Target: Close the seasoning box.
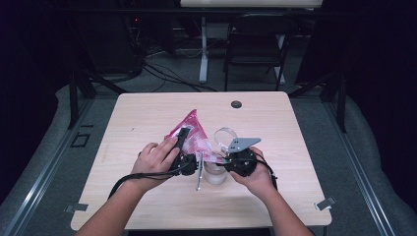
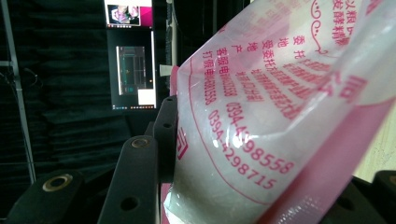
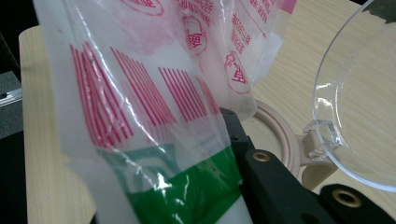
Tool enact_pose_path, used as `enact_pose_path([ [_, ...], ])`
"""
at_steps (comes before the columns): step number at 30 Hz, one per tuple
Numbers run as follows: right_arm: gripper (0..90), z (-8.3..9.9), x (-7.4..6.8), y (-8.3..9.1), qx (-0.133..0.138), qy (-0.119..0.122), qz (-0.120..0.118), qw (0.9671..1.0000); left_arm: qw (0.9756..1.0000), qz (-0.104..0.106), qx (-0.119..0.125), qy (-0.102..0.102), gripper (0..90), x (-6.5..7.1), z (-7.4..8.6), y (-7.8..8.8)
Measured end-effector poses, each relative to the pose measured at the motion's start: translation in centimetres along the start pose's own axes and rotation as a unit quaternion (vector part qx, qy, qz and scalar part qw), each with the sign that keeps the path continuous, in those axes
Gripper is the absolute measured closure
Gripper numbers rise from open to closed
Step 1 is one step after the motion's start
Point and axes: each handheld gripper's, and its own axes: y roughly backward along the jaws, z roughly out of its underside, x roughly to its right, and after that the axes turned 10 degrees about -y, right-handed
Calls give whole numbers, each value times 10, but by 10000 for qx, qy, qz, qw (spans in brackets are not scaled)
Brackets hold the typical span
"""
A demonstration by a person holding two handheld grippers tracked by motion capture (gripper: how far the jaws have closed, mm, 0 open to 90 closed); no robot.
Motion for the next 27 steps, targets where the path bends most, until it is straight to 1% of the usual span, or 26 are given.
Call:
enact_pose_path([
  [2,900,0,0,0,-4,2,-8,10000,10000,-3,-1,-41,625,-1,0,0],
  [3,900,0,0,0,-7,8,-11,10000,10000,45,-6,-31,625,-1,0,0],
  [4,900,0,0,0,-6,5,-2,10000,10000,7,1,-92,625,-2,0,0],
  [5,900,0,0,0,1,4,-1,10000,10000,14,2,-91,625,-2,0,0],
  [6,900,0,0,0,1,4,-3,10000,9999,-94,108,-70,625,-1,0,-1],
  [7,900,0,0,0,3,3,-12,10000,9999,29,3,-121,624,-3,-1,0],
  [10,900,0,0,0,-2,7,-2,10000,9999,50,3,-118,625,-3,-1,0],
  [11,900,0,0,0,-2,6,-1,10000,9999,92,-41,-122,625,-4,-1,1],
  [12,900,0,0,0,-3,5,0,10000,9999,37,-1,-119,625,-4,-1,0],
  [17,900,0,1,1,4,-8,-9,10000,9999,7,9,-109,624,-4,-2,1],
  [18,900,0,1,1,11,-16,-14,10000,9998,-134,118,-110,625,-4,-2,-1],
  [19,900,0,1,1,4,-18,-12,10000,9998,-134,118,-110,625,-4,-2,-1],
  [20,900,1,2,1,2,-16,-10,10000,9999,-17,15,-168,624,-6,-4,1],
  [23,900,1,3,1,7,-37,12,10000,9999,-11,26,-149,624,-6,-5,1],
  [27,900,2,5,2,-12,-66,36,10000,9998,-30,62,-201,623,-8,-8,0],
])
